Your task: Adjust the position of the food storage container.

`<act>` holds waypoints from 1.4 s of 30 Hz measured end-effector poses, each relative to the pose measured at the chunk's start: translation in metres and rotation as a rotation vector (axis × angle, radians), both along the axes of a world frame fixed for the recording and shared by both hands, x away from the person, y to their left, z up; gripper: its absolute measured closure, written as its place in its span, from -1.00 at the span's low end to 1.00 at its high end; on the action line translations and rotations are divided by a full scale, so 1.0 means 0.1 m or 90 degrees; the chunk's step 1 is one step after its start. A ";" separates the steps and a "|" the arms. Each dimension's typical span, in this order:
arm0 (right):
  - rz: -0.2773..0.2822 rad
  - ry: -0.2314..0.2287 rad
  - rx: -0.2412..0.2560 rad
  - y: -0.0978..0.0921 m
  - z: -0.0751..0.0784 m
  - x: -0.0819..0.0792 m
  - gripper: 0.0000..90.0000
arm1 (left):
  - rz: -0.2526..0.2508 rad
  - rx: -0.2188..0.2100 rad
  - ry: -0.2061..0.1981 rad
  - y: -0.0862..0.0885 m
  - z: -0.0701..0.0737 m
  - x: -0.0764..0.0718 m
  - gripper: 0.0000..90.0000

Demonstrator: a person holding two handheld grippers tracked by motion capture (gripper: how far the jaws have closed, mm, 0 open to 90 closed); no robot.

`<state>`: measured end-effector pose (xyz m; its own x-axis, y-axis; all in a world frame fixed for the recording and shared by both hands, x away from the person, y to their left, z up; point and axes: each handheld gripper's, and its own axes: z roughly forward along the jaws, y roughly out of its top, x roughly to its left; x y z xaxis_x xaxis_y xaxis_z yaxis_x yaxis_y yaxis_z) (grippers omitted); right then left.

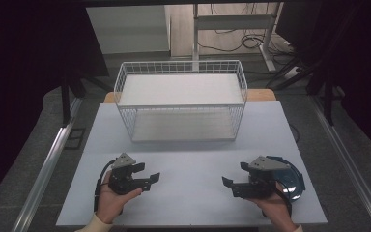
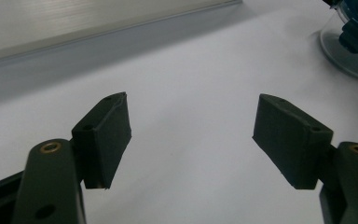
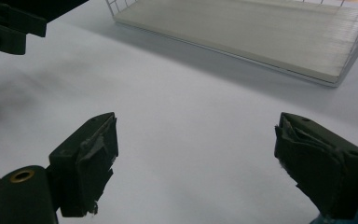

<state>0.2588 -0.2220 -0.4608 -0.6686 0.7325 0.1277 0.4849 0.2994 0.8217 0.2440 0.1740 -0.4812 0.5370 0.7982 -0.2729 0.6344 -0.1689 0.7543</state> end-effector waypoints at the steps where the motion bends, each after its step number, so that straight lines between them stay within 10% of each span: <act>1: 0.000 0.000 0.000 -0.01 0.00 0.00 -0.70 | 0.001 0.000 0.004 0.00 -0.01 0.01 -0.40; 30: -0.015 0.006 0.009 -0.21 0.09 0.05 -0.35 | -0.002 0.009 0.003 0.05 -0.01 0.02 -0.43; 42: -0.066 0.007 -0.005 -0.58 0.24 0.11 -0.01 | 0.010 0.014 0.008 0.10 -0.03 0.04 -0.43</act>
